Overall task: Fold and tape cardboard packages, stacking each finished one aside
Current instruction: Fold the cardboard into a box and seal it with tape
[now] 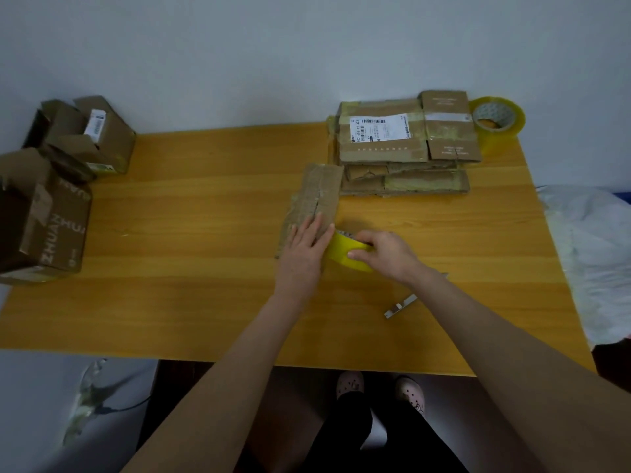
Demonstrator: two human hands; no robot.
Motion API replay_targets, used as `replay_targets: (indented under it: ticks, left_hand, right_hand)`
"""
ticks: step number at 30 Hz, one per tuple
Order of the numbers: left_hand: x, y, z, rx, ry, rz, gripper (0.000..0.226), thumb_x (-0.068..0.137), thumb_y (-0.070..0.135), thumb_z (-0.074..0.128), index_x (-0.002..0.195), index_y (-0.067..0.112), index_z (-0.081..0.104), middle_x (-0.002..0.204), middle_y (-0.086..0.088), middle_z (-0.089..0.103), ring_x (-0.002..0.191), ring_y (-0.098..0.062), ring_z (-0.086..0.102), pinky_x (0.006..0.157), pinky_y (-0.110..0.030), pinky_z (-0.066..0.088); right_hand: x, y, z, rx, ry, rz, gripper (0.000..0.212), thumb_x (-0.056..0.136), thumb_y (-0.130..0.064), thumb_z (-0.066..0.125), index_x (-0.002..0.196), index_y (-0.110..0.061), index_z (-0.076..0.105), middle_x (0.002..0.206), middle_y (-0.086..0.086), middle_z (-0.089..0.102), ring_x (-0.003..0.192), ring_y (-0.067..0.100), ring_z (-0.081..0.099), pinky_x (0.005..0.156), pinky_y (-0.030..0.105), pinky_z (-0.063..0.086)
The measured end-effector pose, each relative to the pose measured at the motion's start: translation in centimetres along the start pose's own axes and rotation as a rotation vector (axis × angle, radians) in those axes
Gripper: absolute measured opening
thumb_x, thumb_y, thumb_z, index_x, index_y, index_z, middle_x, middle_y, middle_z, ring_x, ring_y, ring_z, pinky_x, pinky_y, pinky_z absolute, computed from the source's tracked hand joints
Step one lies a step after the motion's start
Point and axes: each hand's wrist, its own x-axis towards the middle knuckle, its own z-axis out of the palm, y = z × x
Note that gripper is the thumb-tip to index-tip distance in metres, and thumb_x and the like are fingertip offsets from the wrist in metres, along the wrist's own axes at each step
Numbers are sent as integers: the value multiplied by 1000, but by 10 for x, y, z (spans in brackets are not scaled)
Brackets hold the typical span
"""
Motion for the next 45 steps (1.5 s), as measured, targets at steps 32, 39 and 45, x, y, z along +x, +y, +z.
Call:
replay_targets:
  ticks: [32, 39, 45]
  left_hand:
    - [11, 19, -21, 111, -183, -142, 74, 91, -7, 46, 151, 28, 20, 158, 10, 17, 146, -18, 18, 105, -27, 38]
    - [10, 15, -25, 98, -189, -141, 65, 96, -2, 42, 149, 31, 24, 157, 5, 23, 145, -22, 21, 103, -31, 39]
    - [12, 21, -28, 33, -234, -176, 43, 104, 25, 34, 147, 30, 33, 155, -1, 29, 144, -28, 21, 110, -39, 32]
  right_hand:
    - [14, 20, -9, -307, 99, 138, 44, 99, -44, 44, 142, -39, 40, 138, 4, 52, 131, 26, 40, 87, 40, 46]
    - [10, 36, 0, -134, 95, 81, 40, 98, -28, 52, 138, -25, 50, 147, 9, 42, 136, 29, 35, 105, 45, 40]
    - [-31, 53, 7, -81, 340, 283, 20, 98, -30, 50, 105, -15, 60, 103, 6, 58, 83, 26, 58, 67, 36, 50]
